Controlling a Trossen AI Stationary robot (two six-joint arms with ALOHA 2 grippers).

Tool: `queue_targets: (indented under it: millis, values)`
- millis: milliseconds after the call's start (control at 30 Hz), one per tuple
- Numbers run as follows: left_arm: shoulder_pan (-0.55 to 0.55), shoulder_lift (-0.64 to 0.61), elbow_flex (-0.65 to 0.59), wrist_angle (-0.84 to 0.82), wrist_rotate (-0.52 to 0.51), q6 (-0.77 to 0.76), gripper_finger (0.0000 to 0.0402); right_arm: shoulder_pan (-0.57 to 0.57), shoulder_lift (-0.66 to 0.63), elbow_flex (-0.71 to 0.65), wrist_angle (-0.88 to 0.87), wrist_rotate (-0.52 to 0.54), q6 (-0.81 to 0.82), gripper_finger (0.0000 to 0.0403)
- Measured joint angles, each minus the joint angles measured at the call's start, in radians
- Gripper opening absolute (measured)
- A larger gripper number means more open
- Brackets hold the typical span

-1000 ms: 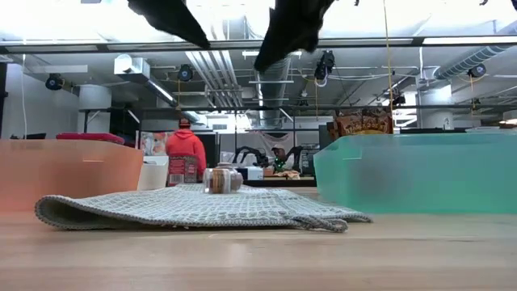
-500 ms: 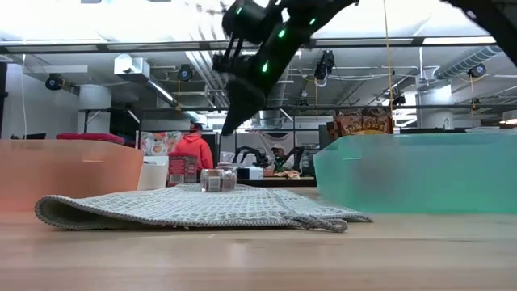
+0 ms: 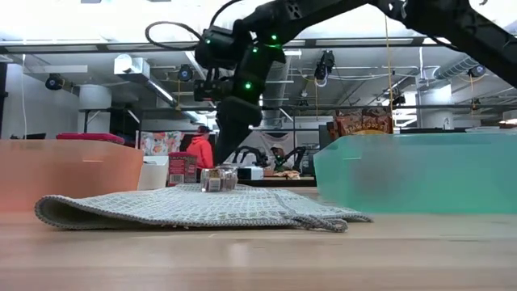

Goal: Sort spices by type
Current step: Put the bottom brown seasoning bottle into the white bin

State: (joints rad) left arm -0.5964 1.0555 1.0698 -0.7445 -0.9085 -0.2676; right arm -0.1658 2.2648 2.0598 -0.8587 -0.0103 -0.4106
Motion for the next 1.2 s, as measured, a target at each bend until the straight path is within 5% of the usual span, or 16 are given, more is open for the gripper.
queue_targets:
  millis: [300, 633, 833, 1200]
  values:
    - [0.000, 0.011, -0.001, -0.006, -0.002, -0.004, 0.0231, -0.008, 0.079, 0.000, 0.025, -0.009, 0.006, 0.0263]
    - [0.000, 0.012, -0.013, -0.005, -0.002, -0.008, 0.0231, -0.008, 0.084, 0.003, 0.032, -0.009, 0.009, 0.0176]
    - [0.001, 0.013, -0.020, -0.005, -0.001, -0.008, 0.0231, -0.009, 0.082, 0.047, -0.005, 0.009, 0.012, 0.0175]
    - [0.001, 0.057, -0.020, -0.001, -0.001, -0.012, 0.0231, 0.086, -0.131, 0.091, -0.214, 0.044, 0.102, 0.0175]
